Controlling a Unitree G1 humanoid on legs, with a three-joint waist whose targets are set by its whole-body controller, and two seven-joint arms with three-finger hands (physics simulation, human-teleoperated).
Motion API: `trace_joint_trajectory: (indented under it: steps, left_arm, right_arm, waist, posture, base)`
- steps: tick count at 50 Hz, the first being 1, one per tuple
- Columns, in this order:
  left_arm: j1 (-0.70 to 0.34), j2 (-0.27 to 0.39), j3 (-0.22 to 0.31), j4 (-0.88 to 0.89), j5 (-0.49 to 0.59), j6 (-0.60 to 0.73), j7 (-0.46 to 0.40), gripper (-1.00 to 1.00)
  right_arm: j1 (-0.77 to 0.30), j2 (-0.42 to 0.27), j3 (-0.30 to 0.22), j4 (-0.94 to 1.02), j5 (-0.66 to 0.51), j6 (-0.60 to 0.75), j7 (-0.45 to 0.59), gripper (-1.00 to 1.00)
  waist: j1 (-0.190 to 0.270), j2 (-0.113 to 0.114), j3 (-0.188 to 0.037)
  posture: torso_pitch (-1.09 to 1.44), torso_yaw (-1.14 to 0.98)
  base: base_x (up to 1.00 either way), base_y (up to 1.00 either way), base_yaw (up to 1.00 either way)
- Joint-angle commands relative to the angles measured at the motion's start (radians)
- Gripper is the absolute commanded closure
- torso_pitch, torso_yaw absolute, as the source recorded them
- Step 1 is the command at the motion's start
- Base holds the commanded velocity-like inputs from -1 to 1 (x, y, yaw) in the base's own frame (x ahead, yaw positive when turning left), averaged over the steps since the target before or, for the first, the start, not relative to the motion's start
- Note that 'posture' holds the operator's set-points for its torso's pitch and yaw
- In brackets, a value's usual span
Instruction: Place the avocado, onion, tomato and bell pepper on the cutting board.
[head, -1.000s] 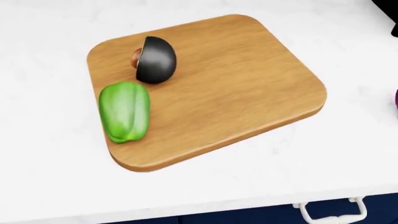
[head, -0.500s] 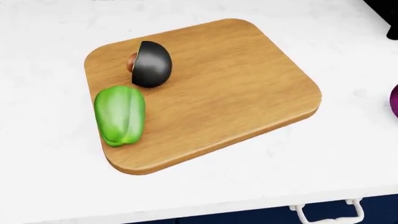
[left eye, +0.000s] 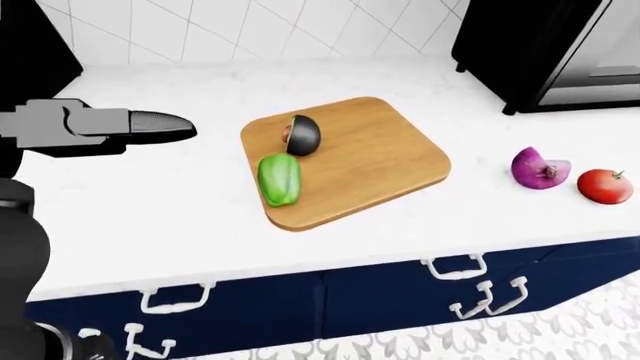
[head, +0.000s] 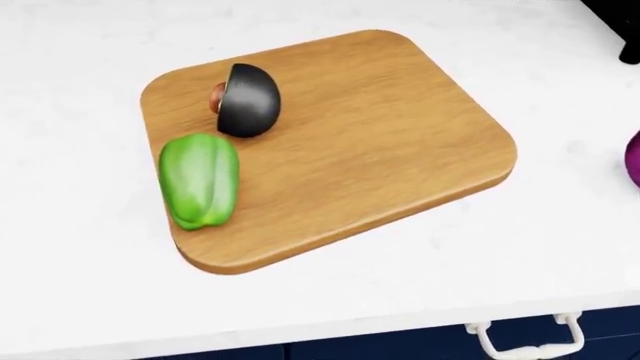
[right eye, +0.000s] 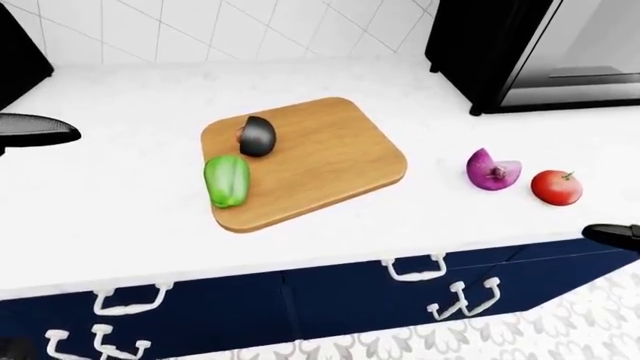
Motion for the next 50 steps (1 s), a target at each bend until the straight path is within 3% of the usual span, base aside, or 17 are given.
trace_joint_trajectory:
  steps: [1, 11, 31, 37, 50]
  left_arm:
    - [-0.02, 0.012, 0.011, -0.007, 0.017, -0.024, -0.001, -1.0]
    - [-0.019, -0.001, 0.011, -0.009, 0.035, -0.022, -0.014, -1.0]
    - [-0.029, -0.004, 0.003, -0.003, 0.055, -0.024, -0.029, -1.0]
    - [-0.024, -0.012, 0.001, -0.007, 0.068, -0.023, -0.039, -1.0]
    - [-0.021, -0.029, -0.005, -0.009, 0.096, -0.024, -0.058, -1.0]
  right_arm:
    - [-0.014, -0.031, -0.021, -0.033, 0.001, -0.028, -0.006, -1.0]
    - [-0.067, -0.038, 0.063, 0.002, -0.01, -0.035, -0.027, -1.0]
    - [-0.218, -0.048, 0.287, 0.164, -0.033, -0.095, -0.08, -1.0]
    - [-0.229, -0.043, 0.311, 0.197, -0.041, -0.11, -0.081, -1.0]
    - [-0.195, -0.03, 0.3, 0.244, -0.053, -0.16, -0.086, -1.0]
  waist:
    - [-0.001, -0.007, -0.019]
    - [-0.001, -0.009, -0.021]
    - [-0.001, -0.008, -0.026]
    - [0.0, -0.007, -0.029]
    - [0.001, -0.007, -0.028]
  posture:
    - [0.0, 0.0]
    - [0.0, 0.0]
    - [0.0, 0.0]
    - [0.0, 0.0]
    - [0.0, 0.0]
  base:
    - [0.0, 0.0, 0.0]
    - [0.0, 0.0, 0.0]
    - [0.0, 0.0, 0.0]
    - [0.0, 0.0, 0.0]
    - [0.0, 0.0, 0.0]
